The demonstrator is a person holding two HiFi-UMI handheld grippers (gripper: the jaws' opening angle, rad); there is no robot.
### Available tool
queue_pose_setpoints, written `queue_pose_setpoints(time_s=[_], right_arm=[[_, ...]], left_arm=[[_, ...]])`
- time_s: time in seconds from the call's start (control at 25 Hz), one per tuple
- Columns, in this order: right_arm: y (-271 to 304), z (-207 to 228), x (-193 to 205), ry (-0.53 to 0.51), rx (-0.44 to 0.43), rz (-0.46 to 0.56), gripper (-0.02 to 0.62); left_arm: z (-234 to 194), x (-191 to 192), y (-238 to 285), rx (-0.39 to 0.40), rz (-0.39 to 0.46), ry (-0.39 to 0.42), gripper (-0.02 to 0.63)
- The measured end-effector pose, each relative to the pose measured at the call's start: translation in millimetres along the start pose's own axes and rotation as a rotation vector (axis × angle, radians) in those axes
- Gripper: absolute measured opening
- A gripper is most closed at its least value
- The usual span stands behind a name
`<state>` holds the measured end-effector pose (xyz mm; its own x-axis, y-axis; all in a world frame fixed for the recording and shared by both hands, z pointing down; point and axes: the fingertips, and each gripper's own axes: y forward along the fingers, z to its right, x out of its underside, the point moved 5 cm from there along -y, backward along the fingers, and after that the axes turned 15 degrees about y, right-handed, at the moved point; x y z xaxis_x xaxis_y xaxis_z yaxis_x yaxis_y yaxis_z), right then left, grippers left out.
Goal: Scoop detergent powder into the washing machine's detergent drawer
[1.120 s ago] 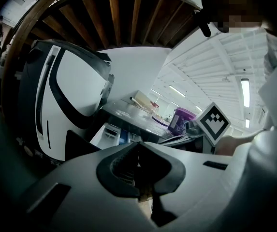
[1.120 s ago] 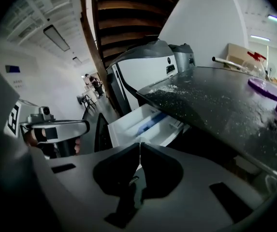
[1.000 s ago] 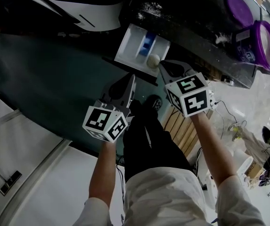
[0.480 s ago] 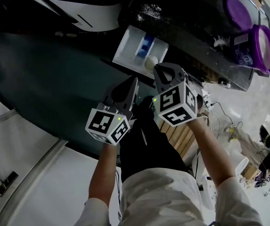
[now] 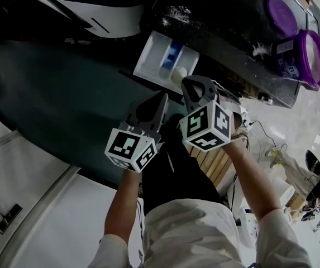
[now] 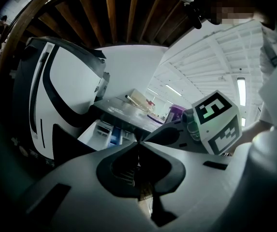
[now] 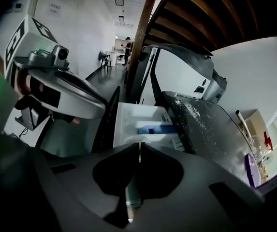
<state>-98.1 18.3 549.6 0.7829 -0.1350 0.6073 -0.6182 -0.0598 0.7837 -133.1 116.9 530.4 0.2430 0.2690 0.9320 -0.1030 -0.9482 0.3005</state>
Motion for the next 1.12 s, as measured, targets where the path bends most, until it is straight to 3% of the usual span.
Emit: queue_pose_setpoints(time_s=[0.56, 1.12], right_arm=[[-0.4, -8.6, 0.4, -0.215, 0.052, -0.024, 0.014], [-3.3, -14.3, 1.6, -0.280, 0.114, -0.014, 0.009]], left_arm=[[-13.8, -3.6, 0.4, -0.011, -0.014, 0.007, 0.020], [-20.4, -8.2, -5.4, -0.017, -0.023, 0.012, 0.020]])
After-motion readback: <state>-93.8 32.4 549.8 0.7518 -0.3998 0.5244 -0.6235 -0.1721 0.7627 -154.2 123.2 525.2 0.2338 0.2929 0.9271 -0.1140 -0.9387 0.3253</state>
